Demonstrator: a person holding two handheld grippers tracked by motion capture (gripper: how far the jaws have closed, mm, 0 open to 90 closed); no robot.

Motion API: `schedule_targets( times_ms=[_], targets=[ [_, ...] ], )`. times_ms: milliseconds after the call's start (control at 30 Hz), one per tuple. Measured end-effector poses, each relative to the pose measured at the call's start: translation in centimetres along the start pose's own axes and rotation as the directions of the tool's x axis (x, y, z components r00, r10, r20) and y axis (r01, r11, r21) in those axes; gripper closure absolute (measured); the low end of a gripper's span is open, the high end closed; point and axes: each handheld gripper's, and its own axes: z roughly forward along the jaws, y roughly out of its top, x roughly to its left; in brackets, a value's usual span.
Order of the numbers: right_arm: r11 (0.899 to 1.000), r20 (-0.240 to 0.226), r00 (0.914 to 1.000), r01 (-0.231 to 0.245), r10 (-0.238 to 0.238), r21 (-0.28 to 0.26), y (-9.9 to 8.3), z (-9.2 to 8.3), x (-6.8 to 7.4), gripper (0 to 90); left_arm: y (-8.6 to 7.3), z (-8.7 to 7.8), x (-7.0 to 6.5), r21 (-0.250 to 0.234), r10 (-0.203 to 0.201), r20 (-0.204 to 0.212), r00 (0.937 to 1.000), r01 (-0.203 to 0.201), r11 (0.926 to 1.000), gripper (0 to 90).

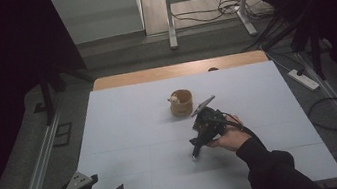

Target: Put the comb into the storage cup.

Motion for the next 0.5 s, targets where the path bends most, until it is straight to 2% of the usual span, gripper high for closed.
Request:
schedule_targets(
  times_ms=[67, 233, 267, 300, 400, 433, 467, 500],
  targets=[
    [1.0, -0.004, 1.0, 0.0, 0.0, -0.005, 0.2, 0.0, 0.0, 20.4, 0.0, 0.0, 0.0, 0.0, 0.0, 0.0, 1.0, 0.0, 1.0, 2.5],
    [0.999, -0.024, 0.9991, 0.034, -0.034, -0.012, 0.7, 0.1, 0.0, 50.4, 0.0, 0.0, 0.0, 0.001, 0.0, 0.001, 1.0, 0.0, 1.0, 2.6],
    [0.999, -0.024, 0.9991, 0.034, -0.034, -0.012, 0.7, 0.1, 0.0, 50.4, 0.0, 0.0, 0.0, 0.001, 0.0, 0.001, 1.0, 0.0, 1.0, 2.7],
    [0.999, -0.029, 0.9985, 0.046, -0.046, -0.009, 0.8, 0.2, 0.0, 62.1, 0.0, 0.0, 0.0, 0.001, 0.0, 0.001, 1.0, 0.0, 1.0, 2.7],
    [0.998, -0.033, 0.9976, 0.061, -0.062, -0.004, 1.0, 0.4, -0.1, 75.1, 0.0, 0.0, 0.0, 0.001, 0.0, 0.002, 1.0, 0.0, 1.0, 2.7],
    [0.998, -0.033, 0.9976, 0.061, -0.062, -0.004, 1.0, 0.4, -0.1, 75.1, 0.0, 0.0, 0.0, 0.001, 0.0, 0.002, 1.0, 0.0, 1.0, 2.7],
    [0.998, -0.036, 0.997, 0.069, -0.069, -0.008, 1.2, 0.5, -0.2, 82.9, 0.0, 0.0, 0.0, 0.001, 0.001, 0.002, 1.0, -0.001, 1.0, 2.8],
    [0.997, -0.037, 0.9966, 0.073, -0.073, -0.011, 1.3, 0.5, -0.2, 86.9, 0.0, 0.0, 0.0, 0.002, 0.001, 0.001, 1.0, -0.001, 1.0, 2.8]
  ],
)
